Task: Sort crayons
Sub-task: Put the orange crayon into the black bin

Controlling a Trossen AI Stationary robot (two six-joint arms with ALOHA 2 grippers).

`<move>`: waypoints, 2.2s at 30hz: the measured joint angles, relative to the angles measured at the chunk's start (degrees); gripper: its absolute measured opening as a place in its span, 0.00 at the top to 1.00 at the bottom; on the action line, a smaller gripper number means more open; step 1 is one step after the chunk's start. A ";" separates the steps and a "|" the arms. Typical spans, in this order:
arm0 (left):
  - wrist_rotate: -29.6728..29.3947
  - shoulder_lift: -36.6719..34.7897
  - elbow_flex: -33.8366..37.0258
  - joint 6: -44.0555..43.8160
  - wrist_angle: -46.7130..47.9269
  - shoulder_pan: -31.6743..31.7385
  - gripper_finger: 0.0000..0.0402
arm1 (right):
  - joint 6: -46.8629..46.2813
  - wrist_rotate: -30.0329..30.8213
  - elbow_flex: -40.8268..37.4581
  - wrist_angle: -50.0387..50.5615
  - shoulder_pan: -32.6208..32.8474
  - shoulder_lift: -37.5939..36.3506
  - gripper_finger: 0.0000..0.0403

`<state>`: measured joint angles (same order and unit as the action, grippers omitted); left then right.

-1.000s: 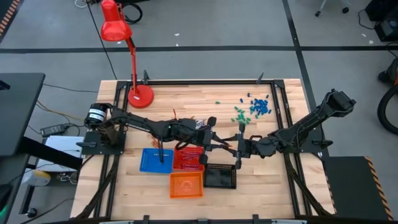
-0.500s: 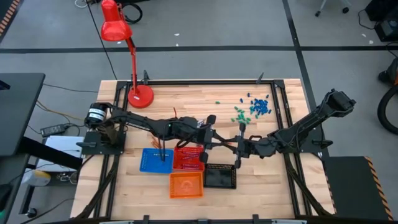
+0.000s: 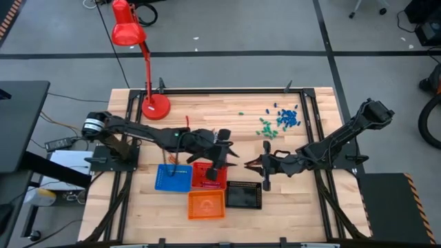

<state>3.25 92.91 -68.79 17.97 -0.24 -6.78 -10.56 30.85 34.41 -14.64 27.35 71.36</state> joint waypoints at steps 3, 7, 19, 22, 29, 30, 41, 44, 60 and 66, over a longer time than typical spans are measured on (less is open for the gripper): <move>-0.94 -1.77 -0.02 -0.24 7.29 -0.61 0.63 | -7.16 -4.39 0.00 2.22 0.00 0.14 0.89; -3.39 -2.61 1.47 -1.87 12.34 -1.19 0.64 | -15.61 -9.62 0.05 0.84 0.41 3.82 0.89; -16.01 -2.85 8.83 -8.09 14.63 -1.19 0.64 | -24.37 -17.63 18.74 23.87 4.62 21.29 0.88; -17.75 -2.99 8.83 -11.53 16.99 -1.19 0.64 | -25.38 -20.26 24.82 32.80 4.90 24.54 0.88; -18.30 -3.09 8.83 -18.41 22.58 -1.17 0.64 | -24.57 -28.97 29.54 41.29 4.66 29.84 0.85; -18.52 -3.09 8.83 -18.85 22.80 -1.04 0.64 | -24.42 -29.61 29.58 41.41 4.48 30.31 0.83; -18.65 -1.87 10.77 -18.61 23.69 4.14 0.64 | -25.22 -27.17 29.59 45.28 2.51 27.70 0.66; -18.64 -1.67 13.30 -17.62 21.68 7.29 0.64 | -23.73 -21.72 29.59 46.33 3.03 25.20 0.66; -12.46 1.61 18.58 -22.90 7.12 21.91 0.64 | -16.36 4.20 29.46 48.51 4.57 21.20 0.66; -12.39 6.50 18.56 -24.03 5.98 22.37 0.64 | -16.24 7.36 29.46 47.70 4.69 21.22 0.66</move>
<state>-9.15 99.41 -50.23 -6.06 5.74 15.59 -26.81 38.21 63.88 33.06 32.04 92.58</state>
